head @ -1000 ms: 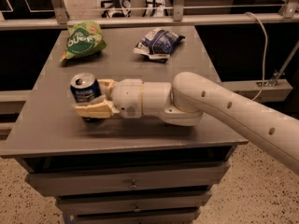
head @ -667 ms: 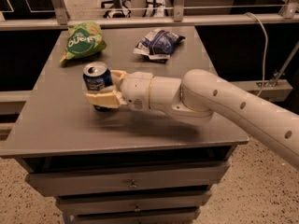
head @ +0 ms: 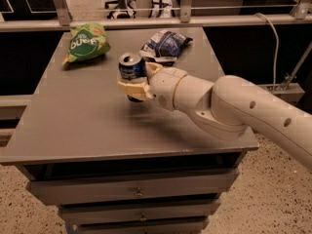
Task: Move pepsi can near green rice chip bag
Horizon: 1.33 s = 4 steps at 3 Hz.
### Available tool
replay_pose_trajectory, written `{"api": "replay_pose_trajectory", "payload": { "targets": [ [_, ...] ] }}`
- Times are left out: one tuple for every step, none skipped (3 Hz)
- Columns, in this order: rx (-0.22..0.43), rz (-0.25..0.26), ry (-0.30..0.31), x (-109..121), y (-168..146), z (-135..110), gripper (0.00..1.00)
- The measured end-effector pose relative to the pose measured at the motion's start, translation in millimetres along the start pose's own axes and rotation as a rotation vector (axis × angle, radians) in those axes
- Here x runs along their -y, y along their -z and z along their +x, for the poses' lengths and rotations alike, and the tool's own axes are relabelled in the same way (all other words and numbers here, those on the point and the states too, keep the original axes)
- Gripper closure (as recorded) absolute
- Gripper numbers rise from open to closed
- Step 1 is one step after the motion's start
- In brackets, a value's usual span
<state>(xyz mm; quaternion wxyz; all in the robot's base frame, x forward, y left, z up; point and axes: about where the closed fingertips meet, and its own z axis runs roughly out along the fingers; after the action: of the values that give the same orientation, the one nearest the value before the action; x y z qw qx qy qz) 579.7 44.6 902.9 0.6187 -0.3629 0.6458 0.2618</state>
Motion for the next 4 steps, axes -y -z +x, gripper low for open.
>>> {"api": "replay_pose_trajectory", "payload": {
  "targets": [
    [-0.014,0.067,0.001,17,2,3,1.0],
    [-0.017,0.075,0.003,18,1,3,1.0],
    [-0.027,0.108,0.011,19,-2,4,1.0],
    [-0.033,0.18,0.038,47,-13,5,1.0]
  ]
}}
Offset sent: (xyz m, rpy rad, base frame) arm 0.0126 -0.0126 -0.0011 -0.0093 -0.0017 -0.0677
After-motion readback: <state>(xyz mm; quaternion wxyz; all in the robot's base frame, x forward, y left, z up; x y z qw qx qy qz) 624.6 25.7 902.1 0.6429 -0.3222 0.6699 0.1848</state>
